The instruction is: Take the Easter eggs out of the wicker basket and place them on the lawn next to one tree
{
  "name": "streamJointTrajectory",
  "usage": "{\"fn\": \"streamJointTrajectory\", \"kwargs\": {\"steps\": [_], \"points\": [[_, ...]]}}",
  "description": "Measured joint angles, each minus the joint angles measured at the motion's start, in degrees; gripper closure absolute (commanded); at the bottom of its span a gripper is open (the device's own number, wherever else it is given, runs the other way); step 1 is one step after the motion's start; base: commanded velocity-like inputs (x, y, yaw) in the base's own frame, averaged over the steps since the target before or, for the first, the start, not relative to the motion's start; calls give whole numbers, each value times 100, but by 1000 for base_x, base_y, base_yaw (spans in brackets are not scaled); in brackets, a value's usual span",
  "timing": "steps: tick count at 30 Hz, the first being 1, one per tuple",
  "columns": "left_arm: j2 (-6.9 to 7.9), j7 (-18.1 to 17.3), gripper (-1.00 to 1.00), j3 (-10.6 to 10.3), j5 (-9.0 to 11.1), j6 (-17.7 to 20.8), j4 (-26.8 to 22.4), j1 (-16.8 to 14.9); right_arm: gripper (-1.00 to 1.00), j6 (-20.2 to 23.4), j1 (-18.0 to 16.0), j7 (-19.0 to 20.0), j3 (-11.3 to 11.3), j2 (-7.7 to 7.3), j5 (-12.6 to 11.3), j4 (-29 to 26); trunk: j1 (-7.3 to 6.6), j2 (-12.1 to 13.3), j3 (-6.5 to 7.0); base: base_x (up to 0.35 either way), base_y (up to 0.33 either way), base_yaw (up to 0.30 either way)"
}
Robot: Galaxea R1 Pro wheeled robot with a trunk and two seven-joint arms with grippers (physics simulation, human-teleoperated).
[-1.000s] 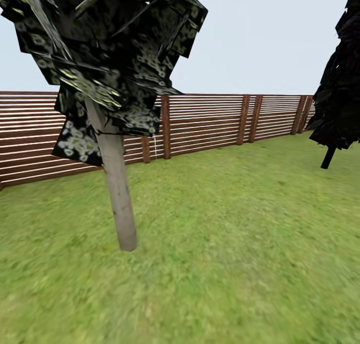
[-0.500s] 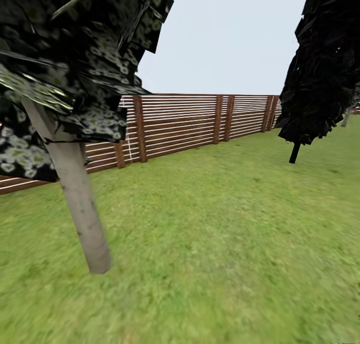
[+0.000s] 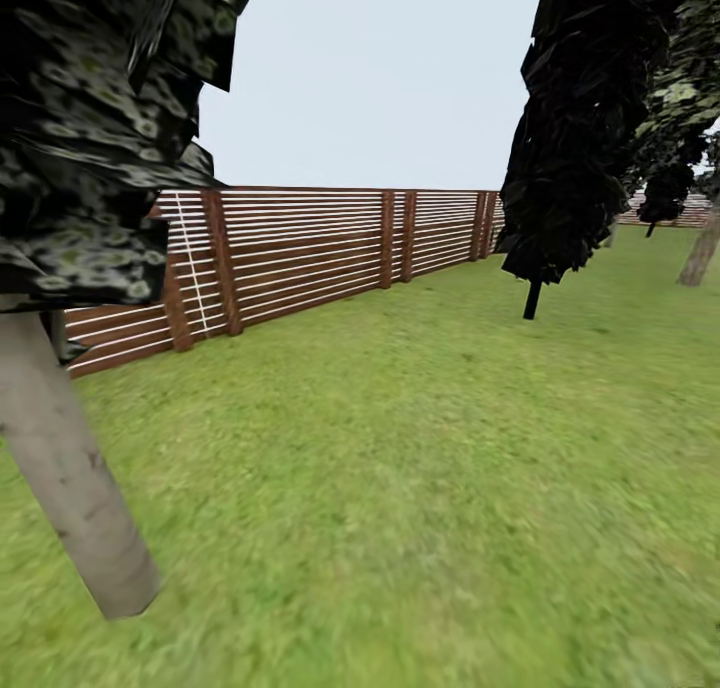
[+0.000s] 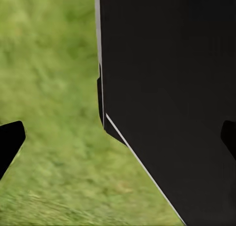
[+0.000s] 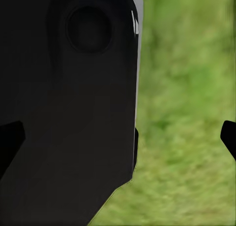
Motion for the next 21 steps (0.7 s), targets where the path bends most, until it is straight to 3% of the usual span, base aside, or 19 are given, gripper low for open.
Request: {"fn": "streamJointTrajectory", "kwargs": {"steps": [21], "points": [[5,2,-100,0,0,1,-1,0,-100,0,0,3,0,0,-2,0,0,0,0,336,0,-300]]}}
